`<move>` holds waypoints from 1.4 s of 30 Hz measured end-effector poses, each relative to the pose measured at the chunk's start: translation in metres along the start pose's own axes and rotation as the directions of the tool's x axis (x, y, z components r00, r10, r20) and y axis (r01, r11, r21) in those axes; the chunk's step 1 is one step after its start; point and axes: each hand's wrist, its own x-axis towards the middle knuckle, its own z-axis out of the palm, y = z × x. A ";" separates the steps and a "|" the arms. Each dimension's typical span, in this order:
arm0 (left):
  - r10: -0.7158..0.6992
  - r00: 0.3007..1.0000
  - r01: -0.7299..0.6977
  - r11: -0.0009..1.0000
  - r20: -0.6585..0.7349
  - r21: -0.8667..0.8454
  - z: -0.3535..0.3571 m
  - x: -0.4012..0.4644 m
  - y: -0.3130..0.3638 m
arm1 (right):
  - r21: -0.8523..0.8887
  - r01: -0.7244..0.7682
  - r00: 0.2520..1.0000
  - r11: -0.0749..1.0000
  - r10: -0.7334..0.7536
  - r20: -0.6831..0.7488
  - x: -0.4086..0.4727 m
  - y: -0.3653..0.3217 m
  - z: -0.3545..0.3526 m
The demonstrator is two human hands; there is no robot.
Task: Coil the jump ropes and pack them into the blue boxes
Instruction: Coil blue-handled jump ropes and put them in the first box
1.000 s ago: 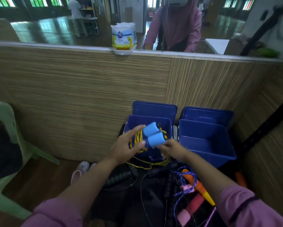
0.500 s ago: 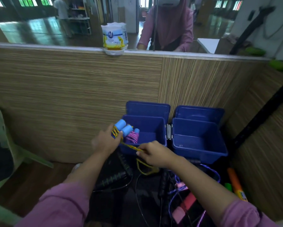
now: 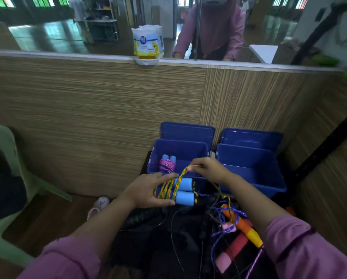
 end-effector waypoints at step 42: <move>-0.219 0.886 0.054 0.925 -0.410 -0.377 -0.006 0.014 0.008 | 0.224 -0.102 0.991 0.969 0.118 -0.058 -0.004 0.012 0.033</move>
